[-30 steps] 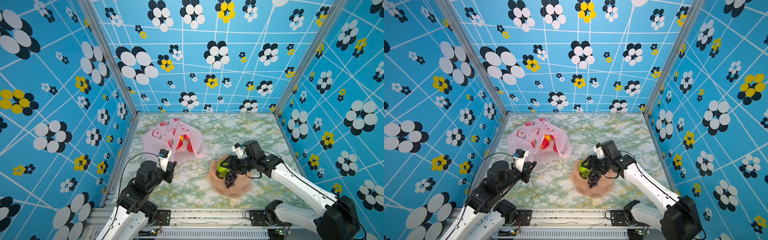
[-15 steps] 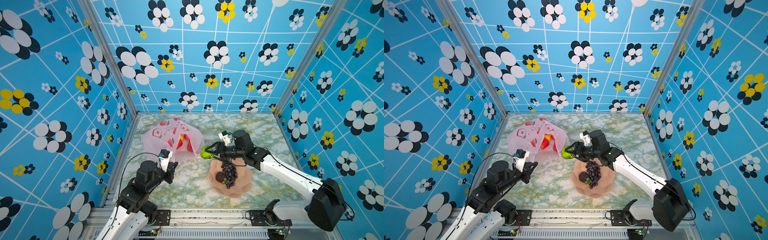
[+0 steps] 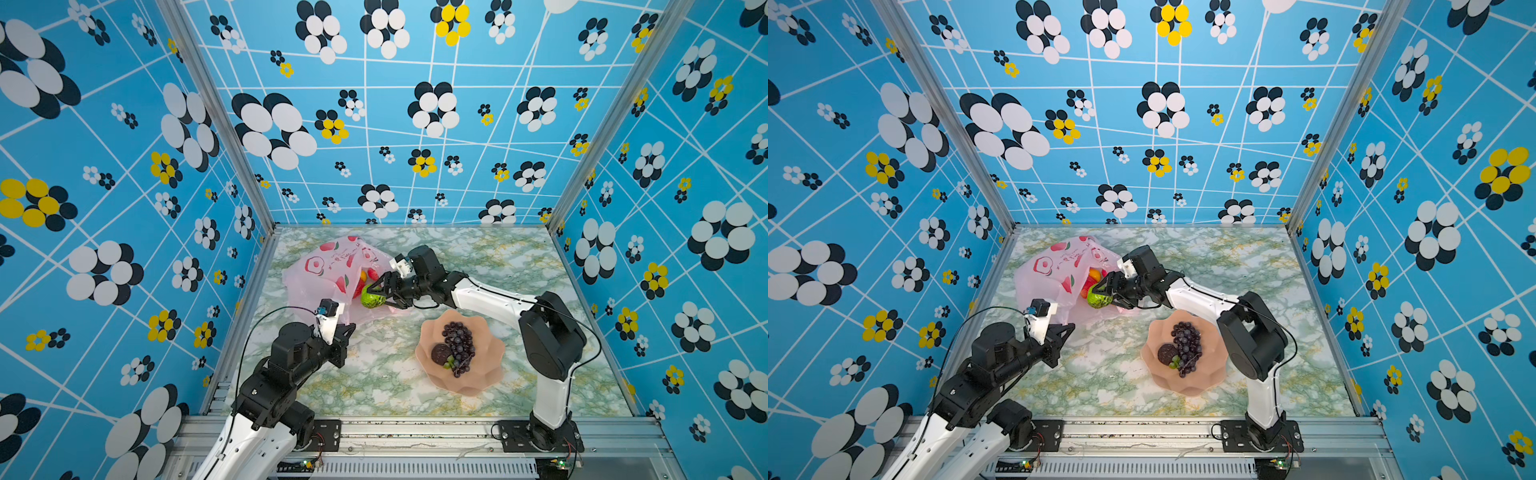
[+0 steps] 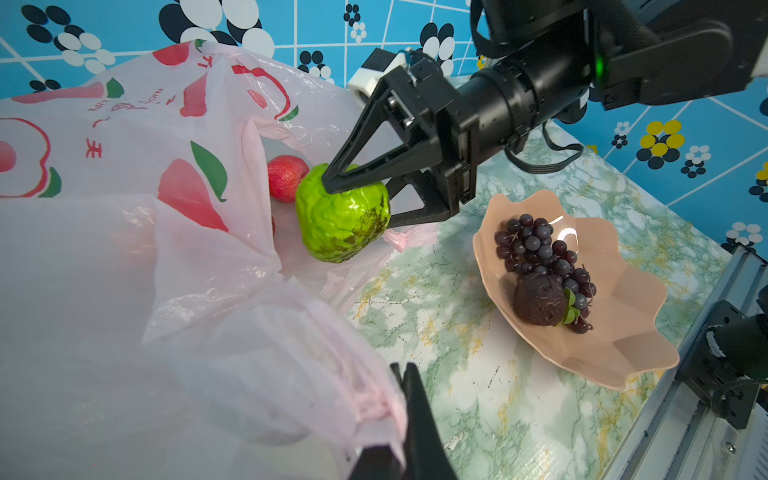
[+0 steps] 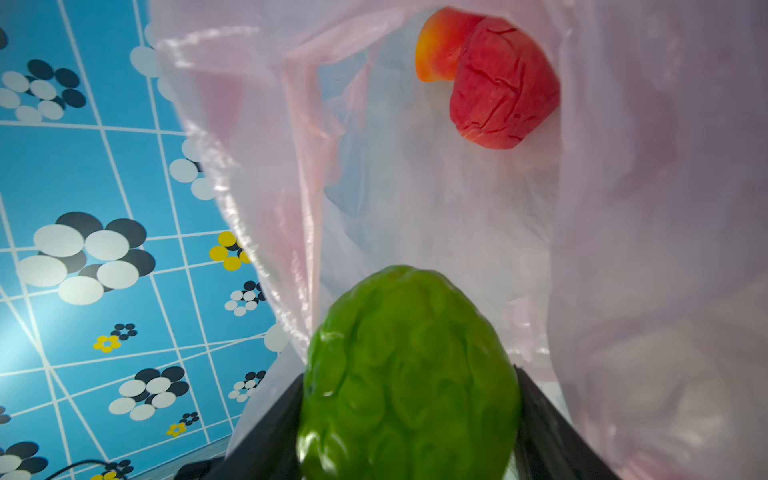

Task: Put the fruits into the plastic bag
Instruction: 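Lift the custard apple and carry it into the bag with the right gripper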

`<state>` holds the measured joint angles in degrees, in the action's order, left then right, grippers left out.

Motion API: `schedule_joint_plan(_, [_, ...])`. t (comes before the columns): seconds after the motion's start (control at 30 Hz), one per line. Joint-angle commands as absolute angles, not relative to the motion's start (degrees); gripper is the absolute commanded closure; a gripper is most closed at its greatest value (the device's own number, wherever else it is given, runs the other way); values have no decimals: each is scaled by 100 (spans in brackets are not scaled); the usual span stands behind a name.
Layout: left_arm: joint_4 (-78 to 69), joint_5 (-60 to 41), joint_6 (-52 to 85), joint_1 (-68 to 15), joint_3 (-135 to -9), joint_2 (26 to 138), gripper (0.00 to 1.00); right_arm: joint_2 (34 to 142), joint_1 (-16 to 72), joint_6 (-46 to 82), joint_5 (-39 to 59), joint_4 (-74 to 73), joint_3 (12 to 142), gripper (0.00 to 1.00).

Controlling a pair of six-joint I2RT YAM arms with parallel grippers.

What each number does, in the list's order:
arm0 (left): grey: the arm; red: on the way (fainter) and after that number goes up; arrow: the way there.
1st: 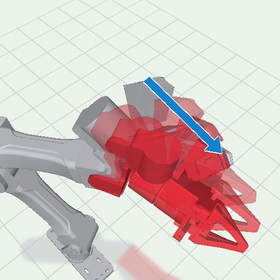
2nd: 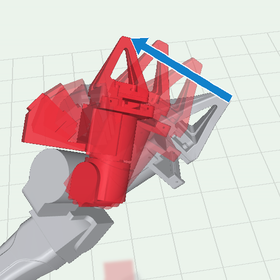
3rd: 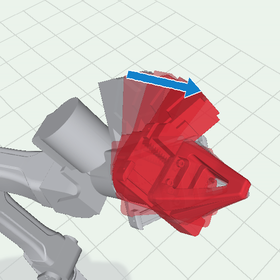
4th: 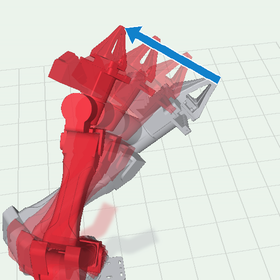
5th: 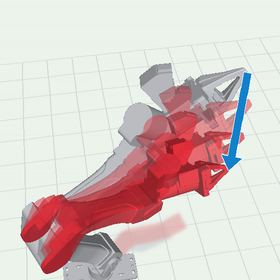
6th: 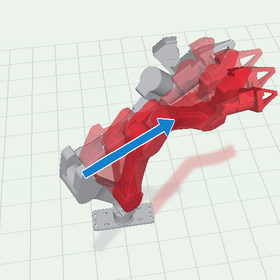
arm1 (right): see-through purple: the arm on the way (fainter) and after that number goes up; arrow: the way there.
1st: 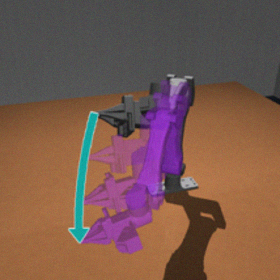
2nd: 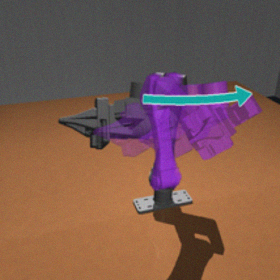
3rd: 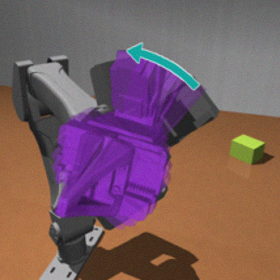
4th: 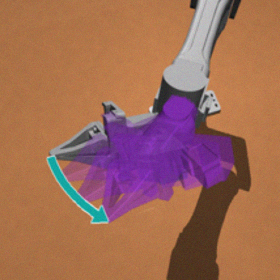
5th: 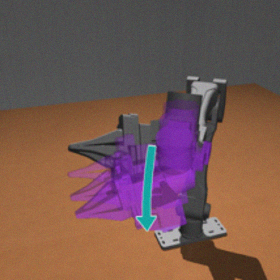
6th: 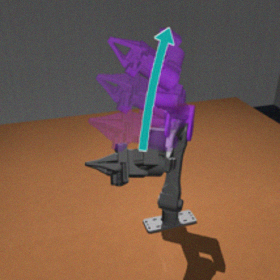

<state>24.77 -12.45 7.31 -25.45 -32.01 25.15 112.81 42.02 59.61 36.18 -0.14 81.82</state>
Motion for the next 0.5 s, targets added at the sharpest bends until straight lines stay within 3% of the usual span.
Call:
schedule_joint_plan(0.0, [2307,-1326,624,-2478,-3258,2474,100,11600,4373,5964,3737,97,8799,41])
schedule_joint_plan(0.2, [2303,-1371,604,-2470,-3255,2500,100,12426,4617,6349,3855,-20,9983,39])
schedule_joint_plan(0.47, [2289,-1372,605,-2470,-3249,2470,100,13661,4658,7817,3894,-1362,10876,36])
